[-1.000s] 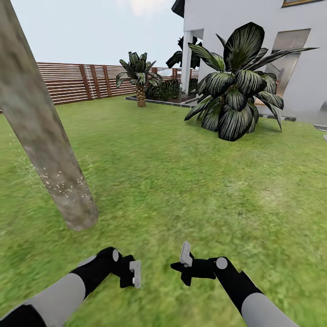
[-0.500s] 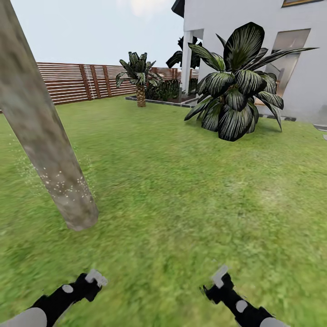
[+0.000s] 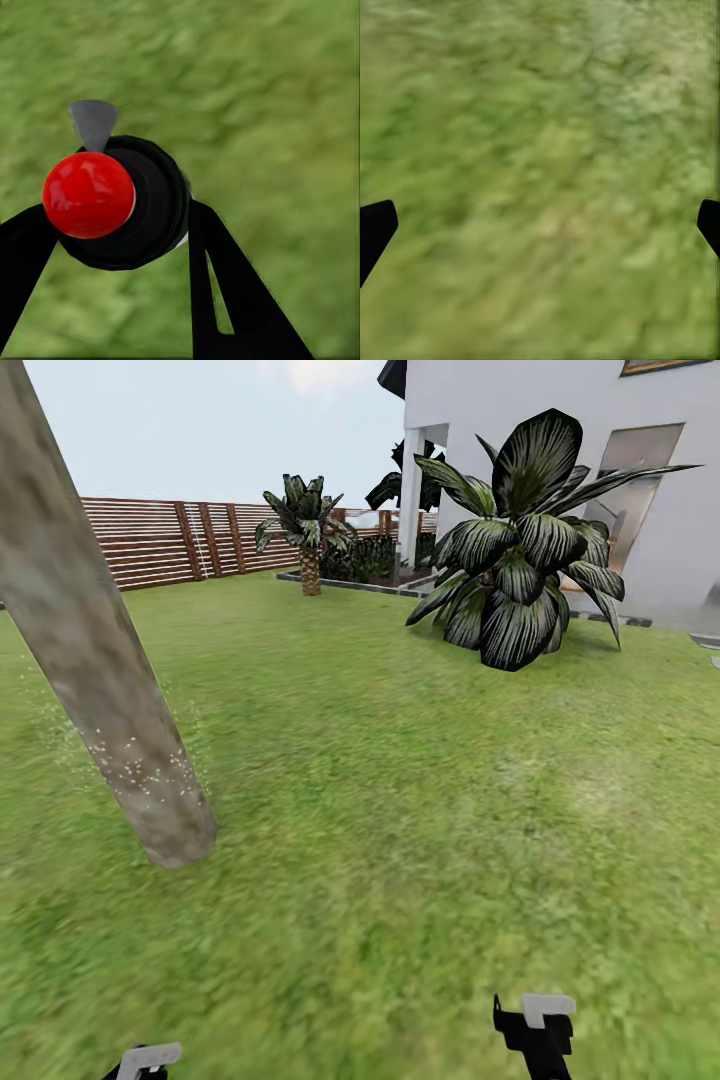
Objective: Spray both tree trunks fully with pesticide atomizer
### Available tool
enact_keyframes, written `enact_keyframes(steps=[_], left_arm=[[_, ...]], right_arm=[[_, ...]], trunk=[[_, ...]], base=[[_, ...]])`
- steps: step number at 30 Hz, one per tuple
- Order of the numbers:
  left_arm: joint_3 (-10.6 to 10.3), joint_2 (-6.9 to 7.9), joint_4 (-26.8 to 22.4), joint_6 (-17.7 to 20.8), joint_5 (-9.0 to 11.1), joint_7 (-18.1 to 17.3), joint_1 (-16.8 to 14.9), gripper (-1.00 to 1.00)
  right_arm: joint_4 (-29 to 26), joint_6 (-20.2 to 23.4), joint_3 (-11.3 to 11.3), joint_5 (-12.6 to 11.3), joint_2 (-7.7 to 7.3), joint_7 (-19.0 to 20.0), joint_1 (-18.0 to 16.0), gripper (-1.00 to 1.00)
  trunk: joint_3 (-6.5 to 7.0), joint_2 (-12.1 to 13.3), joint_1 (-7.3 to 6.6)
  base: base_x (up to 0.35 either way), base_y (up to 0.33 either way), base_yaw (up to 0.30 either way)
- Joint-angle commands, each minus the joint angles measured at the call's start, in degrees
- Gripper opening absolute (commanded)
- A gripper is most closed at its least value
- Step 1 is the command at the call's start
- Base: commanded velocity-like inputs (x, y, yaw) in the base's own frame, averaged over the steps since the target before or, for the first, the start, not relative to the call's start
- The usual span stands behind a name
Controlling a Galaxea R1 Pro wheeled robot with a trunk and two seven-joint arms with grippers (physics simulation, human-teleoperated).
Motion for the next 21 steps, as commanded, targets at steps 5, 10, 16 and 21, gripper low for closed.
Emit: enact_keyframes(steps=[5, 10, 16, 21], left_arm=[[0.03, 0.18, -0.01, -0.12, 1.94, 0.73, 0.24, -1.00], [0.03, -0.21, 0.03, -0.06, 2.16, 0.91, 0.27, -1.00], [0.03, -0.24, 0.03, -0.02, 2.19, 1.06, 0.26, -1.00], [0.05, -0.18, 0.57, -0.17, 5.14, 2.23, 0.29, -1.00]], right_arm=[[0.17, 0.05, -0.02, -0.05, 0.06, 0.20, 0.46, 1.00], [0.18, 0.00, -0.01, -0.10, 0.12, 0.13, 1.29, 1.00], [0.11, -0.06, -0.03, -0.13, 0.32, -0.12, 1.99, 1.00], [0.09, -0.09, -0.09, -0.13, 0.32, -0.15, 2.39, 1.00]], trunk=[[0.00, 0.00, 0.00], [0.00, 0.00, 0.00], [0.00, 0.00, 0.00], [0.00, 0.00, 0.00]], base=[[-0.275, 0.000, 0.022], [-0.339, -0.022, 0.242], [-0.341, -0.119, 0.276], [-0.340, -0.125, 0.278]])
